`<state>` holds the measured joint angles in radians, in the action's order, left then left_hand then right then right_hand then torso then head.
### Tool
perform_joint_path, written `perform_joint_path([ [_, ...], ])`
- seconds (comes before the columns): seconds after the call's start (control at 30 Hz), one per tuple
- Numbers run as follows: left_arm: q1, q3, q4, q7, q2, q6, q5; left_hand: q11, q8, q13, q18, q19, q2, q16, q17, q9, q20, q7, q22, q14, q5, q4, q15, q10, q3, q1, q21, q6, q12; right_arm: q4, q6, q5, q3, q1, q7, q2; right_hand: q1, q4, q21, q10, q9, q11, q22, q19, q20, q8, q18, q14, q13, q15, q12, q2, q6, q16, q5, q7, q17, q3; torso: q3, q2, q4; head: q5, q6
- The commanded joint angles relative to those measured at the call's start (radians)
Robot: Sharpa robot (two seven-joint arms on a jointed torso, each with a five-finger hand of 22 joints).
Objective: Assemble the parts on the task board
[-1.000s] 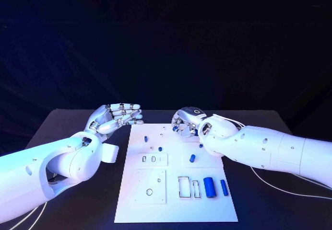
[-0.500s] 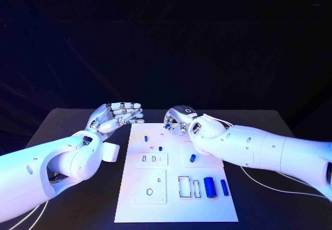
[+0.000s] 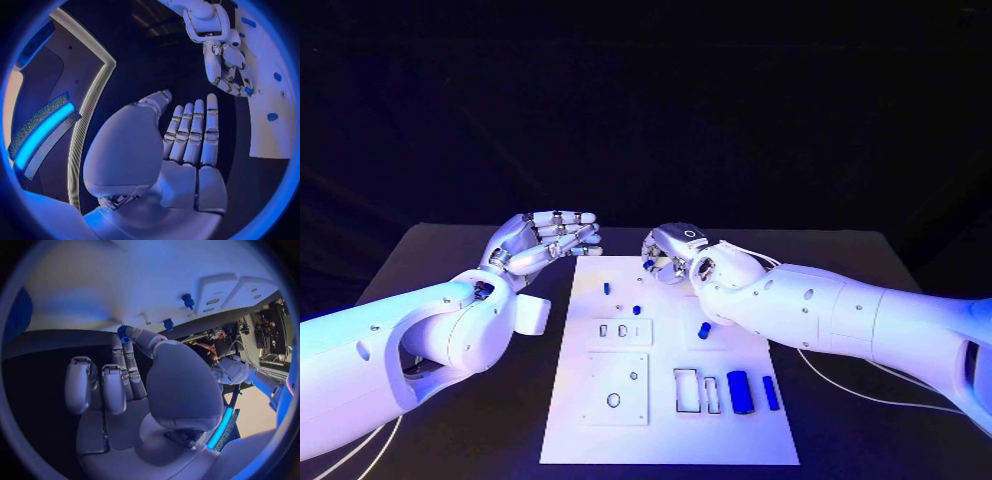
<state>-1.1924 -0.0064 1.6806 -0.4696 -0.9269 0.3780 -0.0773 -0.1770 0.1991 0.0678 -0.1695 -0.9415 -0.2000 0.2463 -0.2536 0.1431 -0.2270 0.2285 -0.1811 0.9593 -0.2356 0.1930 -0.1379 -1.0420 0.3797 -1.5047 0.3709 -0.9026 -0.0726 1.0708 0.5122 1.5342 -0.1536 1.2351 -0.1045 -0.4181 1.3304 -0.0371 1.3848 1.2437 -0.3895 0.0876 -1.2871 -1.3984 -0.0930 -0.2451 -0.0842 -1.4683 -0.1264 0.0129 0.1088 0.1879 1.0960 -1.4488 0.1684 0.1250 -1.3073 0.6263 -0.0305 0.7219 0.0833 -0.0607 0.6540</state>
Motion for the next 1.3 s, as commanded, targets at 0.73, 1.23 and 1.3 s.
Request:
perform_joint_path([
  [0.73,-0.004,0.001,-0.001,0.002,0.007,-0.024,0.001,0.000,0.002,0.001,-0.008,0.000,0.005,0.000,-0.001,0.001,0.003,0.000,-0.001,-0.002,0.006,-0.004,0.003,-0.006,0.001,0.005,0.007,0.001,0.003,-0.039,-0.018,-0.006,-0.001,-0.002,0.010,0.026,-0.023,-0.004,0.002,0.009,-0.006,-0.019,0.000,0.001,-0.003,0.008,0.020,-0.058,-0.029,-0.005,-0.016,0.006,-0.035,-0.008,0.001,0.012,-0.021,0.007,-0.0017,0.001,0.0004,0.002,-0.004],
  [1.23,-0.005,0.001,-0.003,0.007,0.007,-0.029,0.001,0.000,0.002,0.001,-0.007,0.004,0.005,-0.002,-0.003,0.001,0.004,0.000,-0.003,-0.005,0.007,-0.006,0.002,-0.006,0.002,0.008,0.010,0.002,0.005,-0.053,-0.030,-0.013,-0.001,0.000,0.009,0.032,-0.049,0.003,-0.035,-0.079,-0.015,0.011,0.046,0.035,-0.026,0.034,0.008,-0.050,-0.007,-0.030,-0.048,0.034,-0.080,-0.002,-0.005,0.036,0.001,0.021,-0.0024,0.003,0.0006,0.003,-0.004],
  [1.3,-0.005,0.001,-0.004,0.007,0.008,-0.029,0.001,0.000,0.002,0.001,-0.007,0.004,0.005,-0.002,-0.003,0.001,0.004,0.000,-0.003,-0.005,0.007,-0.006,0.002,-0.006,0.002,0.008,0.010,0.002,0.005,-0.054,-0.030,-0.014,-0.001,0.001,0.010,0.033,-0.051,0.004,-0.047,-0.097,-0.016,0.016,0.062,0.046,-0.030,0.037,0.005,-0.047,-0.001,-0.034,-0.048,0.038,-0.085,0.002,-0.007,0.039,0.012,0.023,-0.0025,0.002,0.0006,0.002,-0.004],
])
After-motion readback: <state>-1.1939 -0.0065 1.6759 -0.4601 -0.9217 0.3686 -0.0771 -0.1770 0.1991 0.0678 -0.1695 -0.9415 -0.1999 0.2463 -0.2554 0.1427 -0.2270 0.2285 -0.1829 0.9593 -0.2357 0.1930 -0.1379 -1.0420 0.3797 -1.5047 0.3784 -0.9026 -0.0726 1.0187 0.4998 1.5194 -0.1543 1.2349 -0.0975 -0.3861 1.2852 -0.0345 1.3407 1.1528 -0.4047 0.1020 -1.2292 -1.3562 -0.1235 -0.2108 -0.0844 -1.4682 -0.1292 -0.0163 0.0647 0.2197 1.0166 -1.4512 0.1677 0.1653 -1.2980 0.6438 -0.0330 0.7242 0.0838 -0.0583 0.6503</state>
